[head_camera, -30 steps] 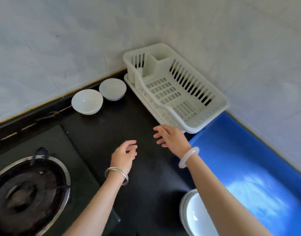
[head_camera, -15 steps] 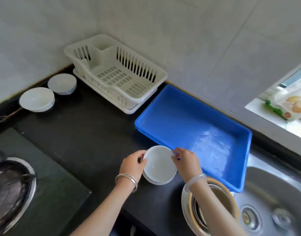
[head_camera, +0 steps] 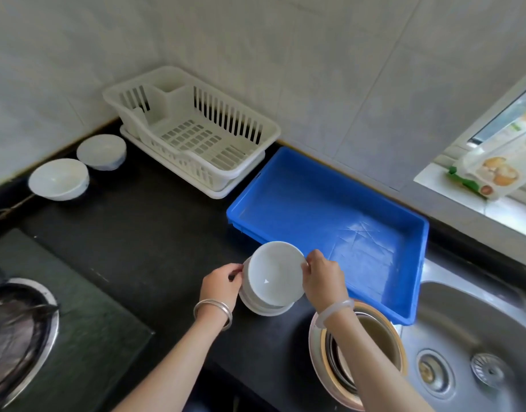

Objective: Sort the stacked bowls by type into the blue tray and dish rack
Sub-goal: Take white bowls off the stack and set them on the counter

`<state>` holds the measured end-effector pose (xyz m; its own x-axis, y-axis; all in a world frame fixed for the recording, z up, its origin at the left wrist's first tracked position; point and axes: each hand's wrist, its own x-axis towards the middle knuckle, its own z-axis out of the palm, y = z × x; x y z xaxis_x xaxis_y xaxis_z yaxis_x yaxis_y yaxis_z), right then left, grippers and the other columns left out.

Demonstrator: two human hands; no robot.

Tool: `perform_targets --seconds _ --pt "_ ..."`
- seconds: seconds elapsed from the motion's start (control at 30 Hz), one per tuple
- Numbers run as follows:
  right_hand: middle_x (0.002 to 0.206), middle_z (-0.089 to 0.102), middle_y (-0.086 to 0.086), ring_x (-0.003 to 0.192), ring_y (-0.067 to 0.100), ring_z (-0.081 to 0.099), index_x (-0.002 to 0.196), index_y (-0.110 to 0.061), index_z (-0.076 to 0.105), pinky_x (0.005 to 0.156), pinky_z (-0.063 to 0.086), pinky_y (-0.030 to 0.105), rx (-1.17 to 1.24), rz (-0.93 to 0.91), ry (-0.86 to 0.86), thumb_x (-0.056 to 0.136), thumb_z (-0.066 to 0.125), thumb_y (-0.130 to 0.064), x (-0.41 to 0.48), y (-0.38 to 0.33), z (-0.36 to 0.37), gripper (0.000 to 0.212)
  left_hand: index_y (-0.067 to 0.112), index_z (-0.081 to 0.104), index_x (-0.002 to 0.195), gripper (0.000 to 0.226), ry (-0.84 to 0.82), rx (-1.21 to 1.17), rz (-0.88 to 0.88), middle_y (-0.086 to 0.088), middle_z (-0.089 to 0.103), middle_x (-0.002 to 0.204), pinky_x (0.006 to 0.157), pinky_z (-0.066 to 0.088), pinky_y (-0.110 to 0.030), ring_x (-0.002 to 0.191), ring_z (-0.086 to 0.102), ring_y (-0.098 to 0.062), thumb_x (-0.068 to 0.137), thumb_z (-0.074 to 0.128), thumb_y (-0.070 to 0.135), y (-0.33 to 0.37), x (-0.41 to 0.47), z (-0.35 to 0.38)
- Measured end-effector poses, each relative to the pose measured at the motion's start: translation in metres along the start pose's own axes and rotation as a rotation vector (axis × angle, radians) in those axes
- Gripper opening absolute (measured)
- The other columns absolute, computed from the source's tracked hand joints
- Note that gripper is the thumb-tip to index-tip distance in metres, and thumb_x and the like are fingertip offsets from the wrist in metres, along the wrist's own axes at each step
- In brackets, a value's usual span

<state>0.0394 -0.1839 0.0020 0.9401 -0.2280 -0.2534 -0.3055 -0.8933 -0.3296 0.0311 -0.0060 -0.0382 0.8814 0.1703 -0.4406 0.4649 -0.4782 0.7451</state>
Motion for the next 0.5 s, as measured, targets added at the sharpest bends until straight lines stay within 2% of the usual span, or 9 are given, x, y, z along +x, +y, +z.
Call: perform_targets --seconds 0.07,0.13,0.27,0.4,0.5 --pt "0.099 0.066 0.016 0.074 0.026 0.045 0.103 -0.009 0.054 0.064 0.032 0.027 0.073 0.038 0.034 0.097 0.043 -0.024 -0.001 0.005 -0.009 0.019 0.021 0.062 0.116 0.028 0.006 0.071 0.01 -0.001 0.068 0.111 0.089 0.051 -0.032 0.1 0.063 -0.019 0.088 0.056 0.022 0.003 0.002 0.002" --pt "0.097 0.066 0.015 0.078 0.028 0.049 0.101 -0.009 0.056 0.065 0.034 0.028 0.115 0.062 0.056 0.096 0.046 -0.023 -0.001 0.011 -0.016 0.018 0.019 0.061 0.118 0.032 0.02 0.163 0.02 -0.001 0.067 0.112 0.083 0.048 -0.029 0.102 0.062 -0.02 0.086 0.059 0.024 0.009 0.003 0.004" --pt "0.095 0.066 0.016 0.076 0.027 0.048 0.099 -0.009 0.058 0.066 0.036 0.028 0.174 0.108 0.077 0.094 0.049 -0.021 -0.001 0.016 -0.024 0.016 0.02 0.064 0.11 0.025 0.056 0.27 0.001 -0.001 0.068 0.105 0.072 0.049 -0.029 0.093 0.063 -0.02 0.085 0.059 0.019 0.02 0.005 0.007" --pt "0.093 0.069 0.013 0.073 0.022 0.048 0.105 -0.011 0.061 0.065 0.034 0.025 0.17 0.109 0.079 0.094 0.05 -0.02 -0.004 0.018 -0.026 0.017 0.02 0.066 0.098 0.018 0.063 0.234 -0.002 0.002 0.069 0.096 0.065 0.046 -0.026 0.08 0.059 -0.015 0.084 0.057 0.014 0.025 0.009 0.004" --pt "0.093 0.07 0.013 0.073 0.022 0.048 0.108 -0.013 0.062 0.066 0.034 0.024 0.181 0.097 0.086 0.094 0.051 -0.019 -0.005 0.015 -0.032 0.019 0.021 0.067 0.094 0.016 0.031 0.185 0.006 0.003 0.068 0.093 0.065 0.043 -0.025 0.077 0.057 -0.013 0.083 0.058 0.013 0.027 0.011 -0.002"
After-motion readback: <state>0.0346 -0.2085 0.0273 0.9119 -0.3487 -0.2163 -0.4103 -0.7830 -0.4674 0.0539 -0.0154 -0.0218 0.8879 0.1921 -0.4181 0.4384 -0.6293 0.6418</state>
